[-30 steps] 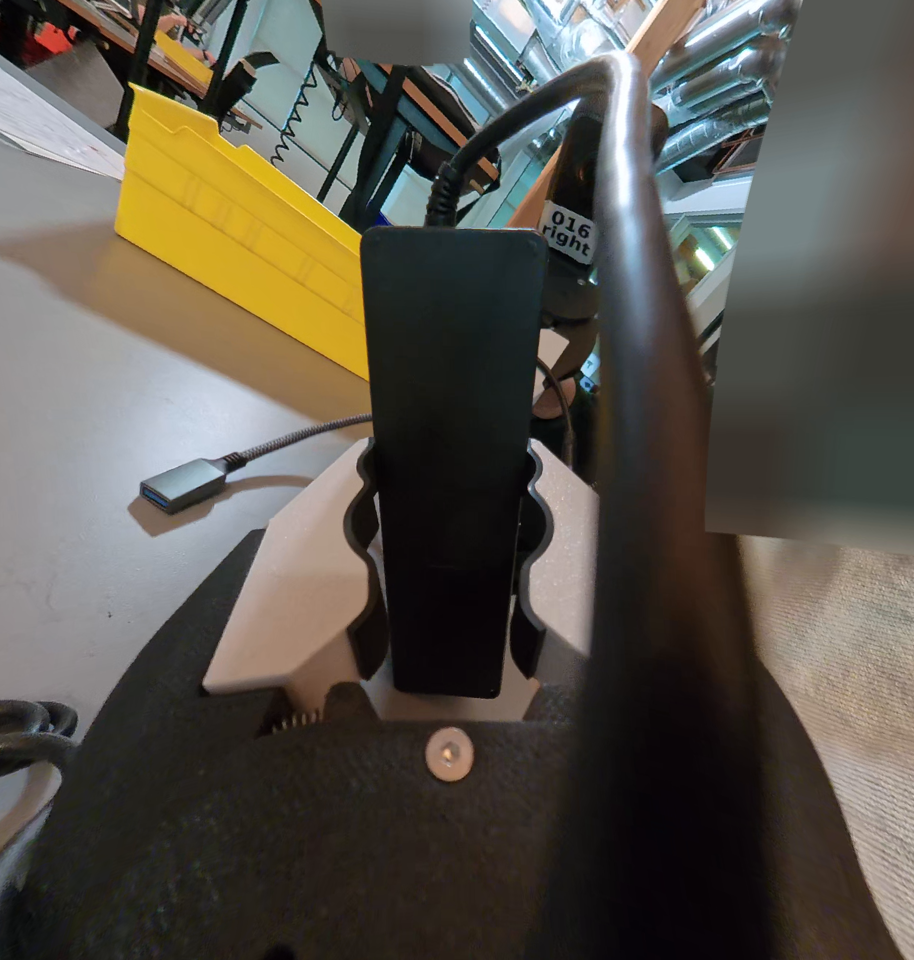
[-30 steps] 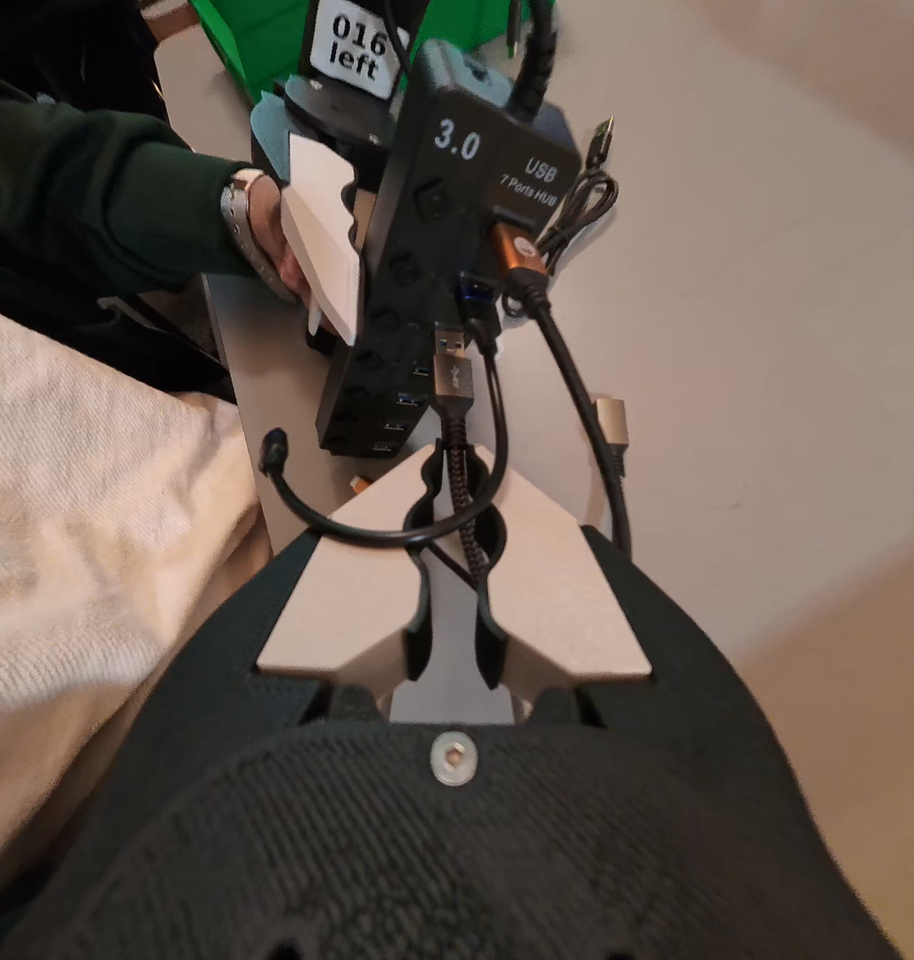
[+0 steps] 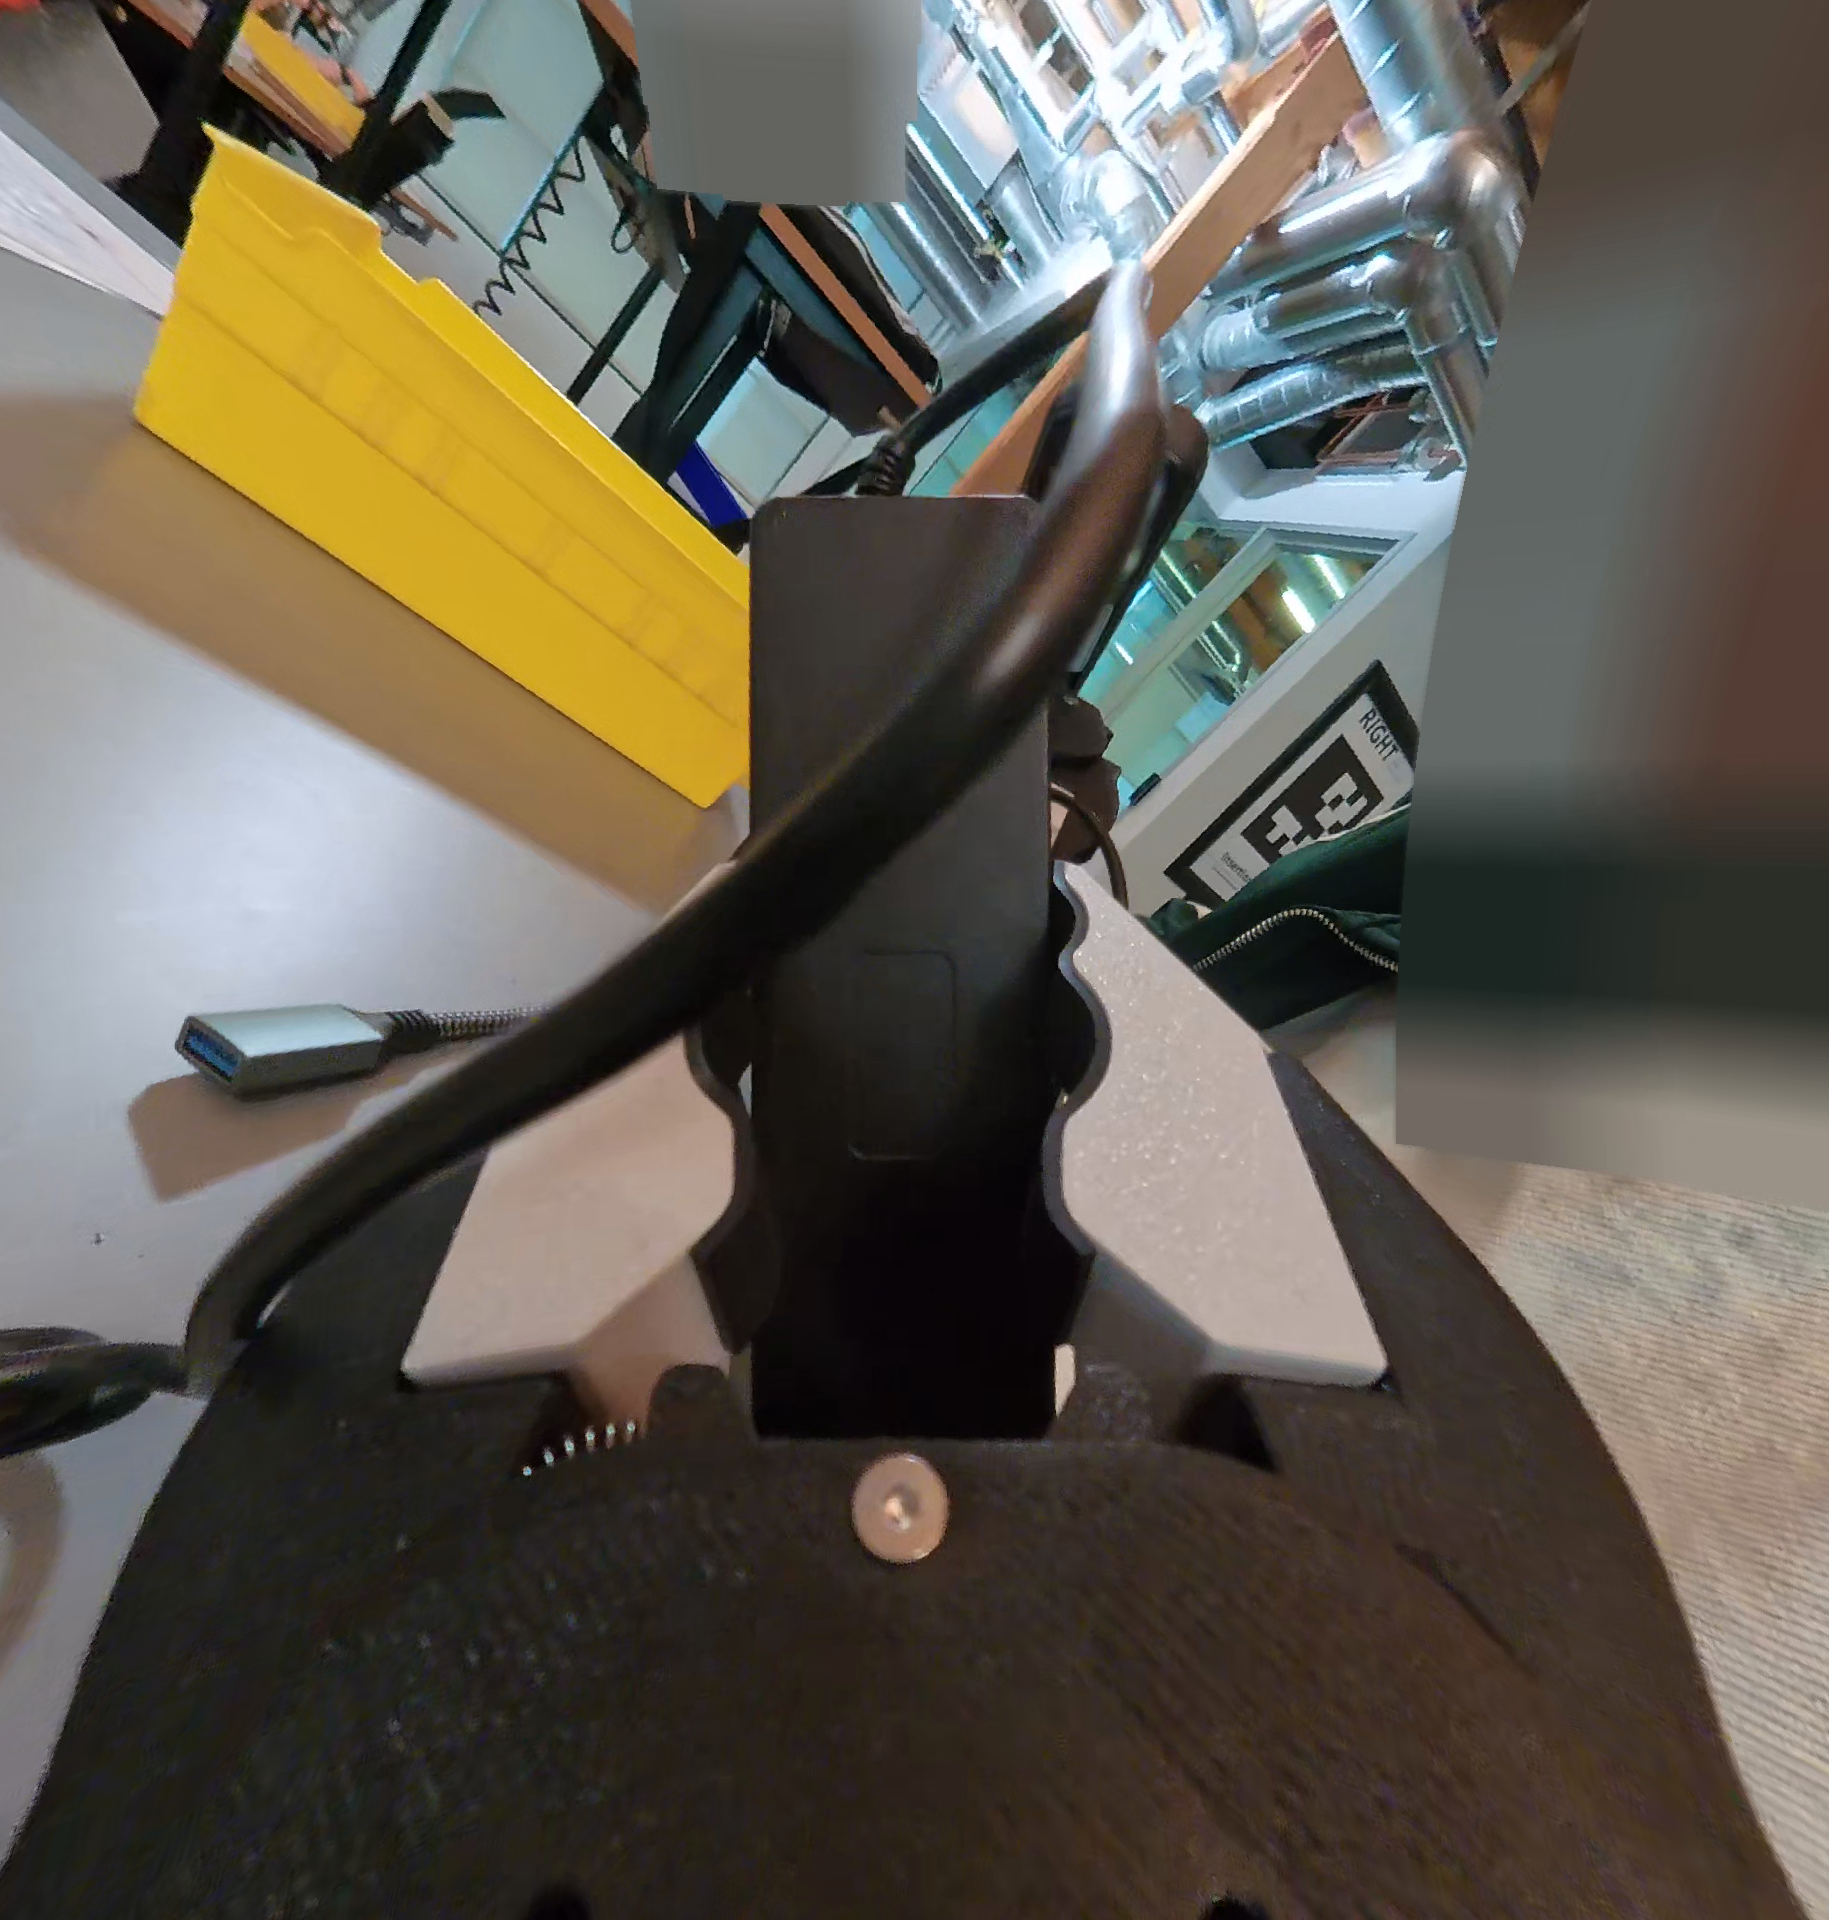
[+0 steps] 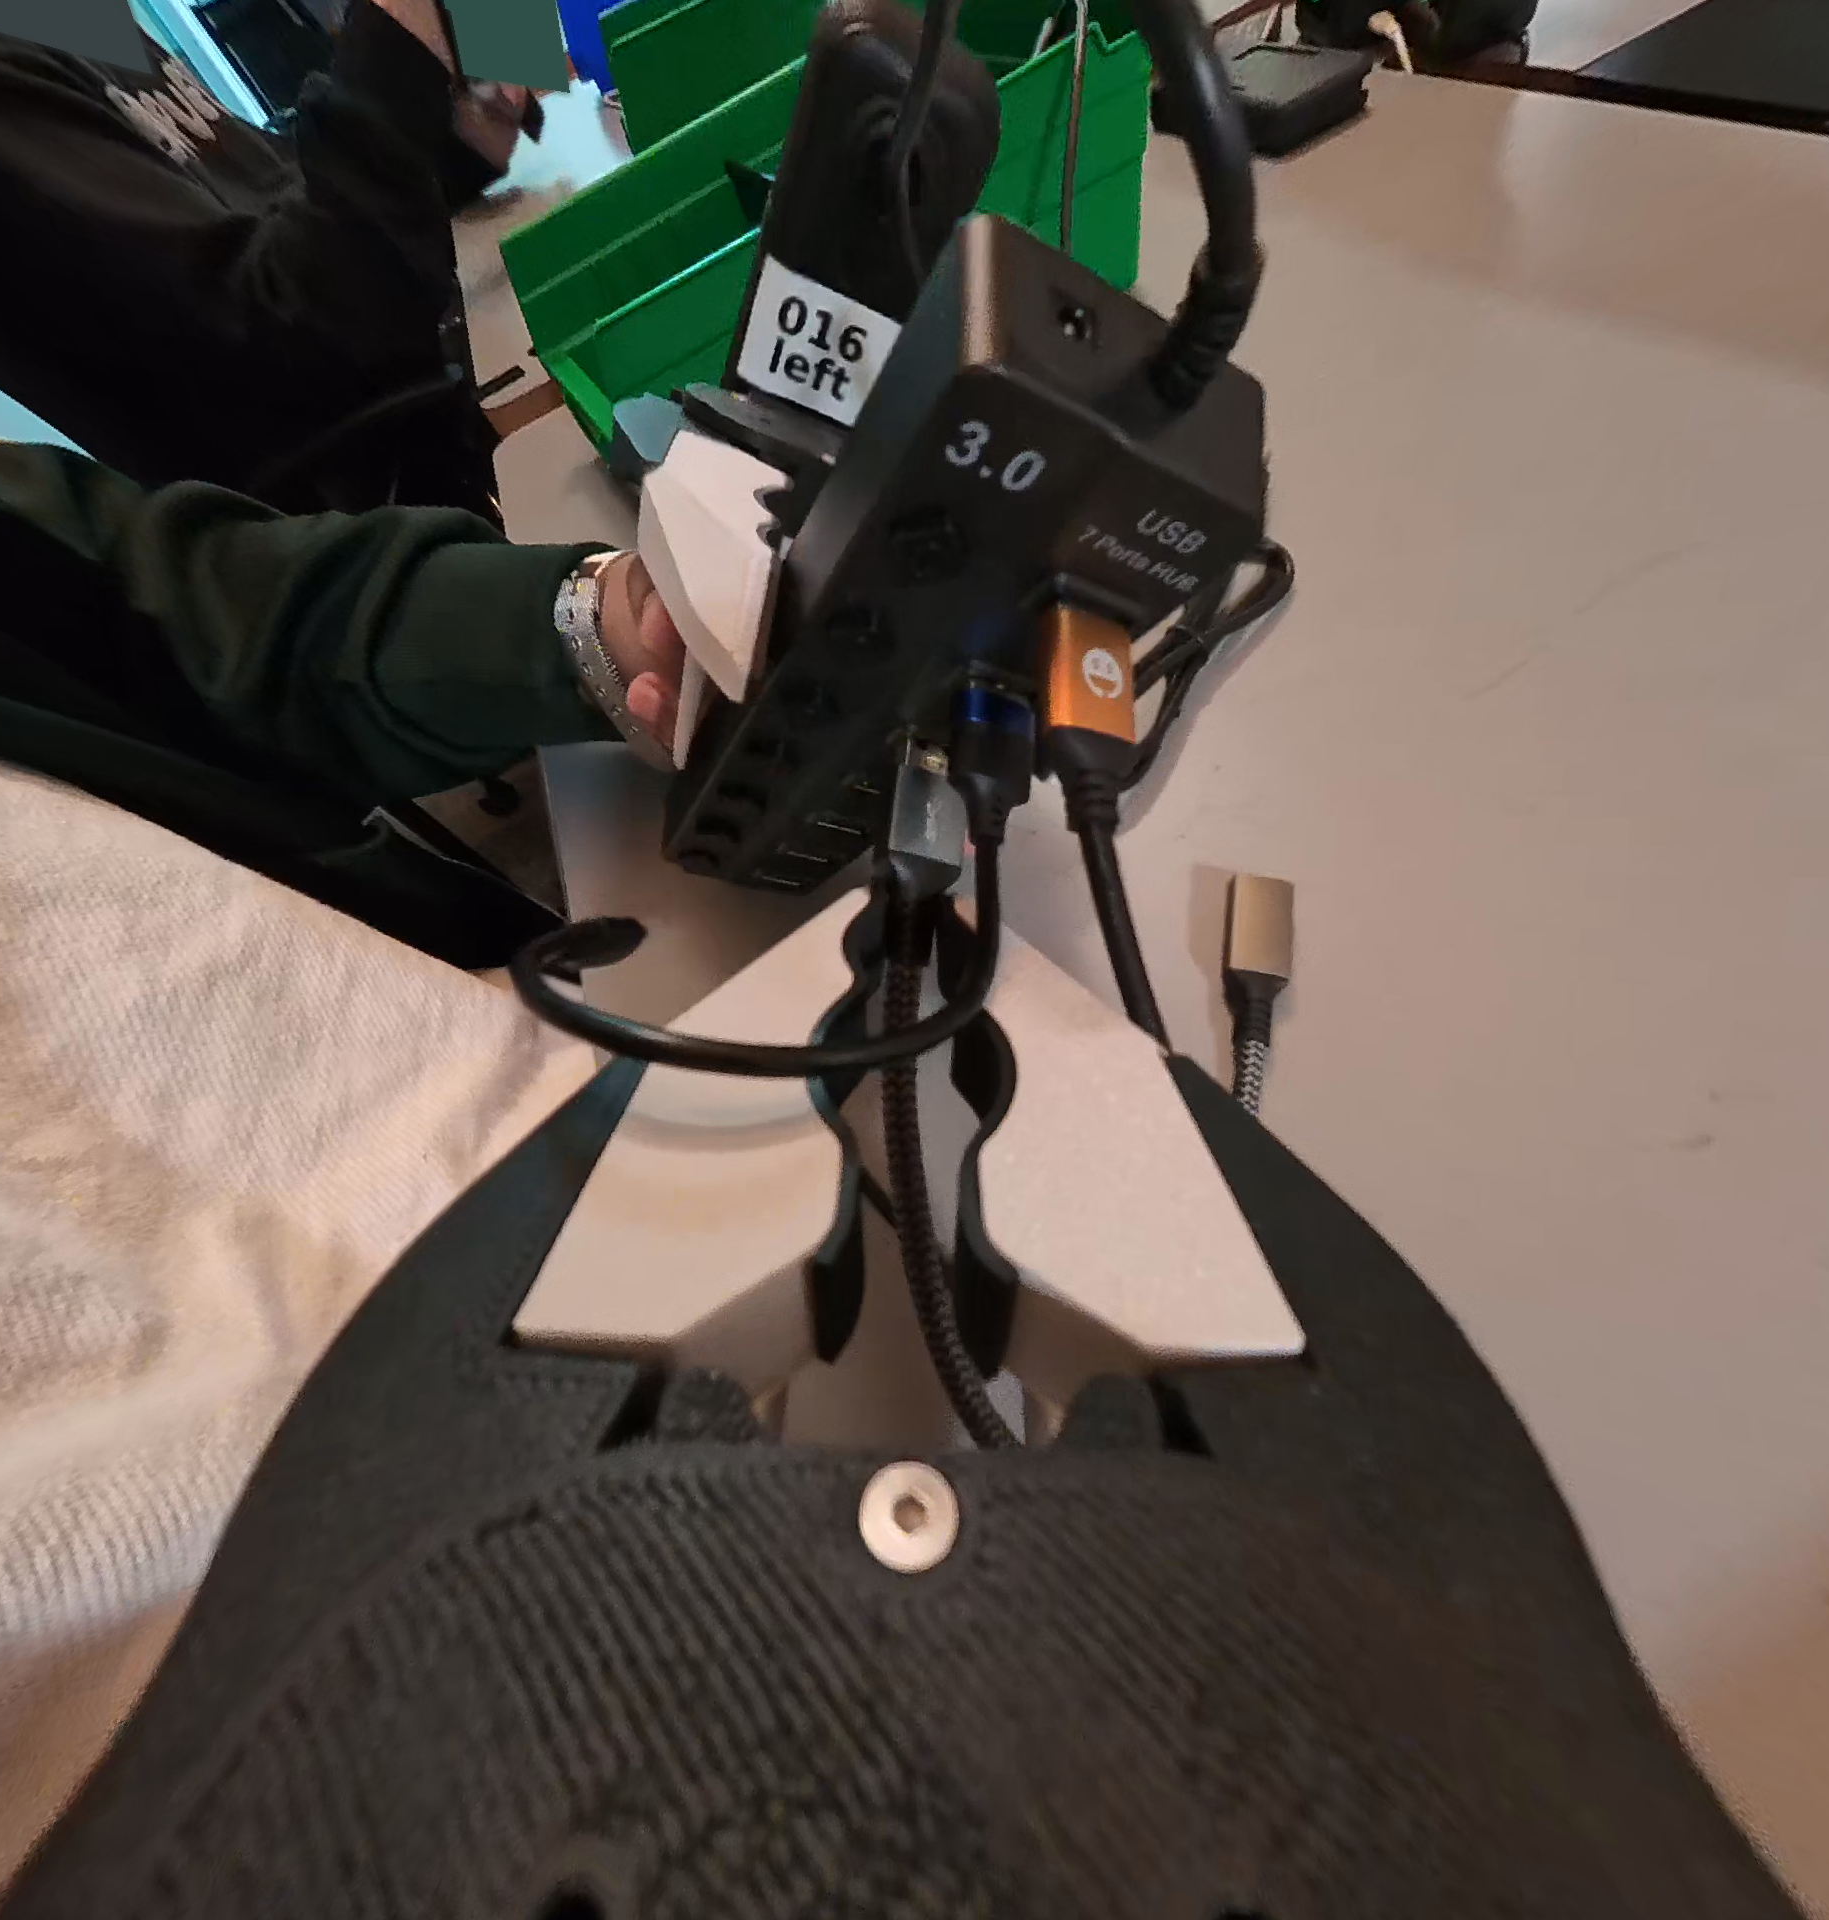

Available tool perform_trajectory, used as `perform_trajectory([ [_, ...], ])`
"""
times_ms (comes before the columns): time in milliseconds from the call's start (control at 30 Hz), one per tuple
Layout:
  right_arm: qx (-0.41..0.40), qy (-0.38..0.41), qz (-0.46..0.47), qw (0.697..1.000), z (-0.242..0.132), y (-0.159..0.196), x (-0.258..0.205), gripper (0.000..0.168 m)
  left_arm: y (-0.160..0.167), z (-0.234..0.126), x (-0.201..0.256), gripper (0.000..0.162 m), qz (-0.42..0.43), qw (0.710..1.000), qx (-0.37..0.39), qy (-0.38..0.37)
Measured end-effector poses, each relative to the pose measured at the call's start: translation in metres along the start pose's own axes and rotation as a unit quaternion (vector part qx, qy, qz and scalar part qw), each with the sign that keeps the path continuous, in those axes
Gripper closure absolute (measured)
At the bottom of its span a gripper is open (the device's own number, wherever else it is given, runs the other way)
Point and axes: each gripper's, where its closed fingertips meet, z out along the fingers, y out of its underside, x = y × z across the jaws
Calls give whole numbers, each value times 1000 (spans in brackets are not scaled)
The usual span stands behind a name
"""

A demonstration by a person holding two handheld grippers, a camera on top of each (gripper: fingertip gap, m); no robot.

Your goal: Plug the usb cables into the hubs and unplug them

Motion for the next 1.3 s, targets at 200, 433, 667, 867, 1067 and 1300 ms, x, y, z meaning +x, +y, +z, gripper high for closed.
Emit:
perform_trajectory([
  [200,1,-4,4,1000,0,1,-1,162,5,0,1,104,-6,1000,-22,0],
  [433,-6,-13,4,1000,2,6,-3,162,12,2,2,102,-24,999,-46,6],
  [667,-12,-21,-2,1000,4,10,-4,162,18,2,2,105,-38,997,-67,4],
  [867,-16,-21,-4,1000,6,13,-4,162,23,3,-2,104,-46,996,-82,-9],
  [1067,-17,-18,-1,1000,7,15,-2,162,25,3,-5,104,-54,995,-86,-19],
  [1300,-15,-11,6,1000,9,15,0,161,26,4,-7,103,-45,995,-89,-30],
])
